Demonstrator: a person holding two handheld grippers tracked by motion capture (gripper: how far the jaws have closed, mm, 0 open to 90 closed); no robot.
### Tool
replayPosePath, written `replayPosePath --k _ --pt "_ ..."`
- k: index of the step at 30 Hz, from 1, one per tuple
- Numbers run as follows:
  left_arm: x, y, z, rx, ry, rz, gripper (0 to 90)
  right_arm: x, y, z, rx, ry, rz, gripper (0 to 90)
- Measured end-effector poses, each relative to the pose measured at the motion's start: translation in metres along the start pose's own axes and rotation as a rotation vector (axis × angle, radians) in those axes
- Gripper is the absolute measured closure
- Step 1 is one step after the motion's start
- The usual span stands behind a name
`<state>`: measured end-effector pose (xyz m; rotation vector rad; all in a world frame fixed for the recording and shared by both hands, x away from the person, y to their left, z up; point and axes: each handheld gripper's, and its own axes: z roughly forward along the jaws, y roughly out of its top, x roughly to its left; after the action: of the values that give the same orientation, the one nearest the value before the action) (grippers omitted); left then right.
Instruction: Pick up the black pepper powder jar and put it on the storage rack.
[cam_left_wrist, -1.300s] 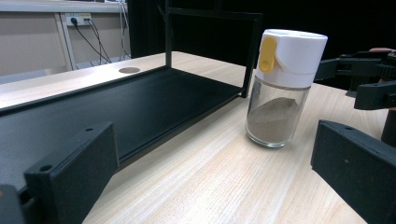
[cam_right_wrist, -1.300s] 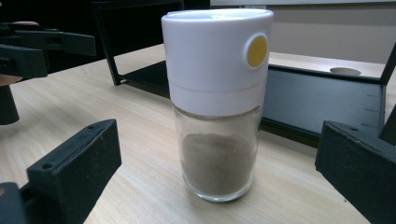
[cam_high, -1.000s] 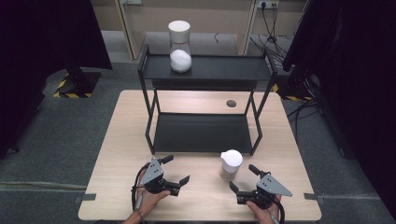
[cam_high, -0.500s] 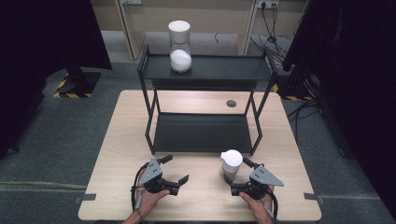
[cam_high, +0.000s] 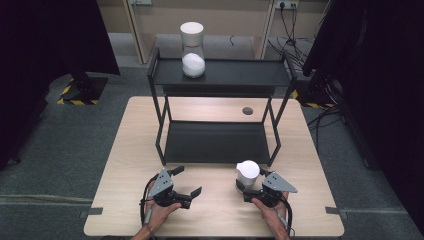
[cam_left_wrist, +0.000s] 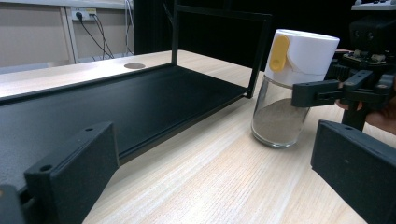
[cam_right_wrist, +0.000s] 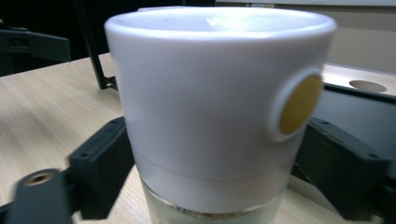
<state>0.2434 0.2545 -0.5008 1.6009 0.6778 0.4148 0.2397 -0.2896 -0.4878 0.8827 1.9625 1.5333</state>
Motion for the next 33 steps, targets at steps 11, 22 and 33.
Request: replayPosePath --k 11,22,33 --pt "0.0 0.0 0.0 0.0 0.0 -0.003 0.2 0.003 0.003 0.001 0.014 -0.001 -0.037 30.6" --pt "0.0 -0.001 -0.001 -0.001 0.002 -0.003 0.3 0.009 0.014 -0.009 -0.023 -0.01 -0.046 30.7" --pt "0.001 -0.001 -0.001 0.0 0.004 -0.001 0.3 0.009 0.047 -0.02 -0.033 0.021 -0.056 30.7"
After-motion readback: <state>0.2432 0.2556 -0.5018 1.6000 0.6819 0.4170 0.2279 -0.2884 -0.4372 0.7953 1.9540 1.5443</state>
